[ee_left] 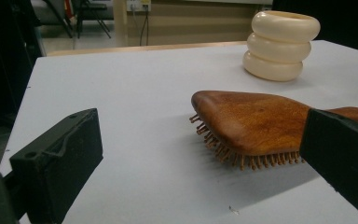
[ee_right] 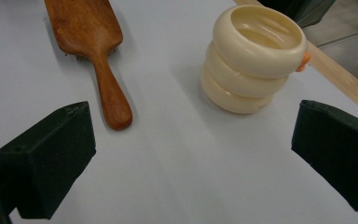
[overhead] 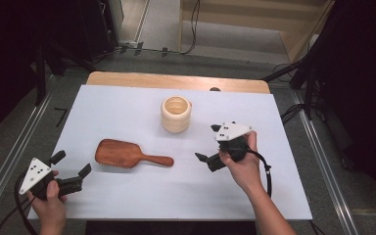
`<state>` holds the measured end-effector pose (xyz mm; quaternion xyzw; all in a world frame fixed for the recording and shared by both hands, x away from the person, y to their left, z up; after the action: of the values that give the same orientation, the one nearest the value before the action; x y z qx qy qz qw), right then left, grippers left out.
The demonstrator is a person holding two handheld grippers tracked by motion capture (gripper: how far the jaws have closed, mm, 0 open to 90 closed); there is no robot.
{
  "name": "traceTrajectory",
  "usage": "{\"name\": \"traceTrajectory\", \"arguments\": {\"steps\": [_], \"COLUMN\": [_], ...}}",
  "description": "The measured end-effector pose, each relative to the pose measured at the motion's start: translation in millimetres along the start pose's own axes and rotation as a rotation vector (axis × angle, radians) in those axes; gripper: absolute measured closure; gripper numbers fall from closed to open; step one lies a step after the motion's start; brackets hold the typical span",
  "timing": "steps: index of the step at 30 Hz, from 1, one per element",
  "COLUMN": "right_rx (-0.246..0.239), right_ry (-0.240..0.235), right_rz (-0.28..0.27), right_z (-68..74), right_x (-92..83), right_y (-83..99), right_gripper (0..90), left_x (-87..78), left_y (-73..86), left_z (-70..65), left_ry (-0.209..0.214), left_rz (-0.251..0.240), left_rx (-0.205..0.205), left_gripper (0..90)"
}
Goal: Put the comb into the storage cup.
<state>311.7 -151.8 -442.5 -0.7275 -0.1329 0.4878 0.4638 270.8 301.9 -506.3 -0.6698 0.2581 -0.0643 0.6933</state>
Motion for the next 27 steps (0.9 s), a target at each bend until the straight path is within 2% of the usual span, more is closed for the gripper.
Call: {"name": "traceTrajectory", "arguments": {"steps": [9,19,27], "right_rx": [-0.049,-0.073,-0.094], "right_ry": [-0.048,-0.084,-0.122], "right_rz": [0.062,0.098,0.146], "right_z": [9.3,15.0,22.1], "right_x": [24.5,41.8,58.2], "right_y": [-18.3,-29.9,-37.1], "right_gripper": [0.0,0.0,0.0], "left_x": [0.6,0.7,1.0], "left_y": [0.0,0.2,0.4], "left_z": [-0.4,-0.9,-1.8], "left_ry": [0.002,0.005,0.008], "left_rz": [0.001,0.003,0.007], "left_rx": [0.002,0.009,0.013], "left_gripper": [0.0,0.0,0.0]}}
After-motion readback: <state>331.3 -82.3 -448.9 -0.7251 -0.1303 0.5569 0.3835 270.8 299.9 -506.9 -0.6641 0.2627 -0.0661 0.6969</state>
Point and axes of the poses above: each handheld gripper's, and its own axes: x roughly forward along the jaws, y roughly out of its underside, z roughly to its left, the point moved 4 cm from there along x, roughly forward along the jaws, and after that the axes turned 3 degrees about -y, right-handed, at the moved point
